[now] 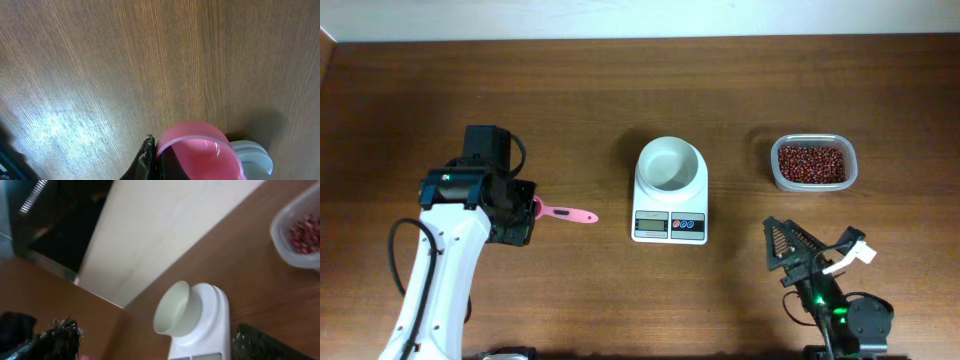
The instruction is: Scoop and weigh 50g on scale
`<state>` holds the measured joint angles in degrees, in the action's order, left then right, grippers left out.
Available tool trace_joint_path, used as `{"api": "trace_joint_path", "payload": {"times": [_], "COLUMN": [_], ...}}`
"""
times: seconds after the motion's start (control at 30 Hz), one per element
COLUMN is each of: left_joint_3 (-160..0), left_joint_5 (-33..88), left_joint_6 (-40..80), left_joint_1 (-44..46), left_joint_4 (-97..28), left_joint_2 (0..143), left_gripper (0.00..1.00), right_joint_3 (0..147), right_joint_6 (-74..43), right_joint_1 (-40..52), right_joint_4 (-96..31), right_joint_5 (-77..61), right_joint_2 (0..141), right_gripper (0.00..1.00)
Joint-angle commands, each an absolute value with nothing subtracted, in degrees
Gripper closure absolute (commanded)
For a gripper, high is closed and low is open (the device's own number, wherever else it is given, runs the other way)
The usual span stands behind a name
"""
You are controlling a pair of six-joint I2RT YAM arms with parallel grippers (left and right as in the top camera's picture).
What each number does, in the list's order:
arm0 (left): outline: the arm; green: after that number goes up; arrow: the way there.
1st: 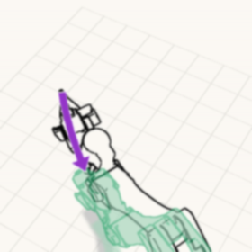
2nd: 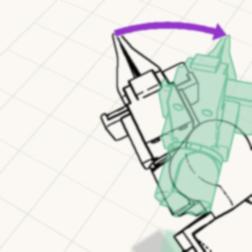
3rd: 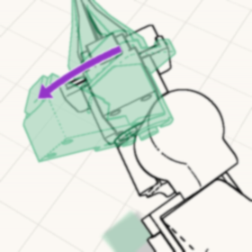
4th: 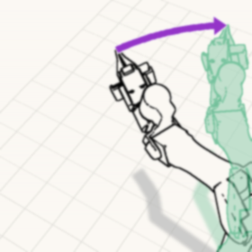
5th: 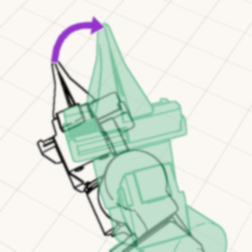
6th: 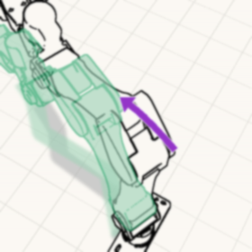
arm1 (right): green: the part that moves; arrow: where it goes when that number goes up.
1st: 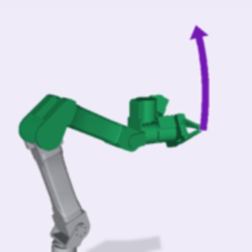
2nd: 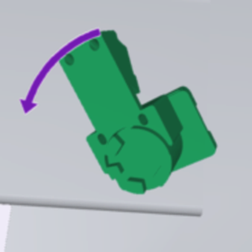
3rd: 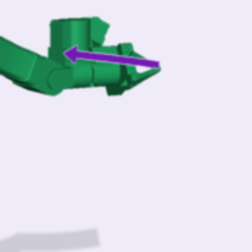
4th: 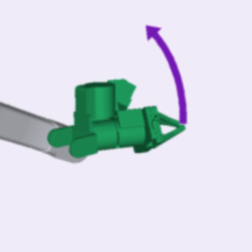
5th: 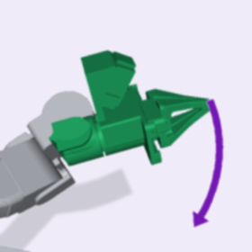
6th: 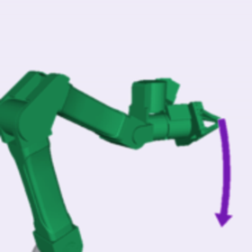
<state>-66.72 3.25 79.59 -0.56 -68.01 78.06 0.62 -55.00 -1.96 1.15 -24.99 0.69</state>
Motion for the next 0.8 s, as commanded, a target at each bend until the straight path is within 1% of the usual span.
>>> {"api": "trace_joint_path", "payload": {"times": [0.0,0.1,0.23,0.33,0.4,0.5,0.53,0.6,0.77], "left_joint_3": [-67.00,-67.00,-67.00,-67.00,-67.00,-67.00,-67.00,-67.00,-67.00], "left_joint_5": [3.88,3.88,3.88,3.90,3.90,3.90,3.90,3.88,3.88], "left_joint_6": [80.31,80.29,80.29,80.29,80.29,80.27,80.27,80.05,80.07], "left_joint_1": [-0.86,-0.86,-0.86,-0.86,-0.86,-0.86,-0.86,-0.86,-0.86], "left_joint_4": [-68.20,-67.99,-68.01,-68.05,-68.05,-68.25,-68.25,-68.36,-68.47], "left_joint_2": [77.49,77.49,77.49,77.49,77.49,77.49,77.49,77.49,77.49], "left_gripper": [1.00,1.00,1.00,1.00,1.00,1.00,1.00,1.00,1.00], "right_joint_3": [0.84,5.32,14.81,20.40,22.48,23.29,23.27,23.27,23.27], "right_joint_6": [-51.55,-46.74,-37.82,-36.80,-36.82,-36.91,-39.51,-51.35,-49.56], "right_joint_1": [-2.28,-2.28,-2.28,-2.28,-2.28,-2.28,-2.28,-2.28,-1.41], "right_joint_4": [3.27,1.04,-9.72,-15.20,-14.98,-11.00,-10.48,-10.44,-1.65], "right_joint_5": [-24.86,-25.50,-25.04,-26.76,-31.81,-44.93,-46.85,-46.76,-47.42], "right_joint_2": [0.21,1.28,6.61,13.61,18.02,24.21,25.96,28.77,35.42], "right_gripper": [0.01,0.01,0.01,0.01,0.01,0.01,0.01,0.01,0.01]}}
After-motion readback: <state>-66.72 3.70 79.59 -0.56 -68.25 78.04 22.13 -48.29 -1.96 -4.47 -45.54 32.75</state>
